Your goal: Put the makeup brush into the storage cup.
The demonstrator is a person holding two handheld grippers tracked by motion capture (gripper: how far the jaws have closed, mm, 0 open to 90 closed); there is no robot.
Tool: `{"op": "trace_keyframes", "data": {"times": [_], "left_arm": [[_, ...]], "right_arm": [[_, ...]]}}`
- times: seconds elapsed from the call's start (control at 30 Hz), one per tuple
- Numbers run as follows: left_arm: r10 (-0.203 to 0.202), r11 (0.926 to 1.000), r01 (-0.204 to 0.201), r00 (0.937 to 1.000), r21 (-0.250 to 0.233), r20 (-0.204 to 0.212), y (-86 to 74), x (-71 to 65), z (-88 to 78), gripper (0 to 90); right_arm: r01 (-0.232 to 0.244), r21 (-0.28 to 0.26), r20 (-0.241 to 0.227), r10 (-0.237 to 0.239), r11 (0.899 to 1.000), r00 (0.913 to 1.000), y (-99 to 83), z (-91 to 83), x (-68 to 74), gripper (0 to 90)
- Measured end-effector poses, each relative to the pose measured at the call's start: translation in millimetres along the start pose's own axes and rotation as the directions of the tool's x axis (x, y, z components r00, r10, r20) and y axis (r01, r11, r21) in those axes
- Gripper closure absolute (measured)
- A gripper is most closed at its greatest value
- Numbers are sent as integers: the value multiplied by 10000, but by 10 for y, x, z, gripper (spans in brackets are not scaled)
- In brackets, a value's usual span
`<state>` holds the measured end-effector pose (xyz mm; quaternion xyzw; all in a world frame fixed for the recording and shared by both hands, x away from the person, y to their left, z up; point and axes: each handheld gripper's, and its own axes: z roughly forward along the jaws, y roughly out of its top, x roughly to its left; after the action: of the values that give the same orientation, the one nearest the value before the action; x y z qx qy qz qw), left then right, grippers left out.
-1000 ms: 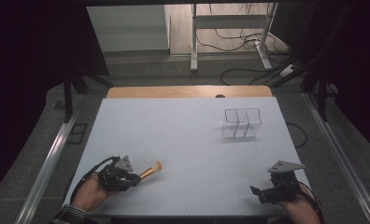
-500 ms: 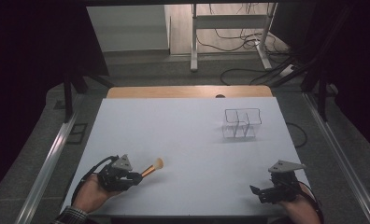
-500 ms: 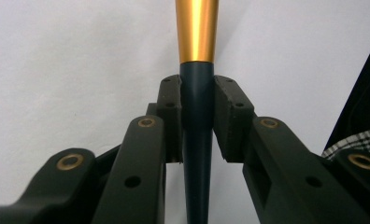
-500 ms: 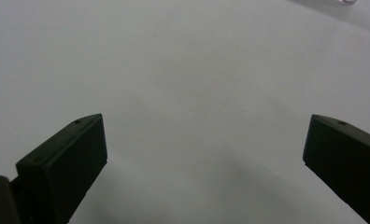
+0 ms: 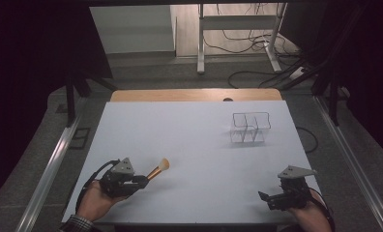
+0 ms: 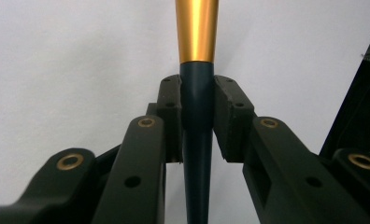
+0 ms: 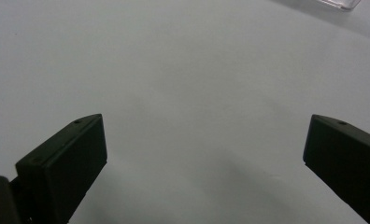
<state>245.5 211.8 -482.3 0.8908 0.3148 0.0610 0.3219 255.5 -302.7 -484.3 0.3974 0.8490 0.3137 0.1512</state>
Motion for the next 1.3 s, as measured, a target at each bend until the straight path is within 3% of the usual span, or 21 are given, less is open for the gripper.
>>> {"op": "trace_keyframes", "data": {"times": [0.5, 1.3], "left_arm": [[178, 9969, -182, 9998, -768, -53, 57, -93, -67, 743], [-74, 9857, 67, 10000, -1685, -36, 97, -144, -107, 743]], "right_arm": [[38, -328, -125, -42, 9995, 9999, 31, -12, 18, 0], [-162, -1207, -790, 66, 9926, 9969, 180, -8, 140, 0]]}}
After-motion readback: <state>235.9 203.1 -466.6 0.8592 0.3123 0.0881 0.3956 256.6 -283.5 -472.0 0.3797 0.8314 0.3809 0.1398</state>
